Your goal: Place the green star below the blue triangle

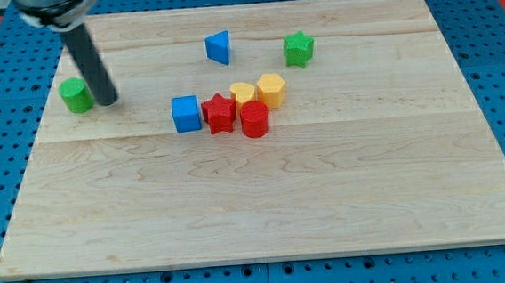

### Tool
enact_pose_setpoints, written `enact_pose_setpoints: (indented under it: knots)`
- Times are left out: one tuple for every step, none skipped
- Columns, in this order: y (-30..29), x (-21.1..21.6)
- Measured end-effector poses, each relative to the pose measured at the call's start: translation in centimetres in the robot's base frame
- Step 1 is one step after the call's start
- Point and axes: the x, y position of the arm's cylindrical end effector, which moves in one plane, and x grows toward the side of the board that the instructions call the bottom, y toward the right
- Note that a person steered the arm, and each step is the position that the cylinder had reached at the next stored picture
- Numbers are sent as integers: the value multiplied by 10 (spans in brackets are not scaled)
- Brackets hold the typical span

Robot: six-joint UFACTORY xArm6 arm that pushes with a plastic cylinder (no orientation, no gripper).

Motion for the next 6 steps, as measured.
enact_pose_setpoints:
  knots:
    - [95,-26]
    - [227,-26]
    - [322,-31]
    - [311,-75]
    - [302,-79]
    - [234,-42]
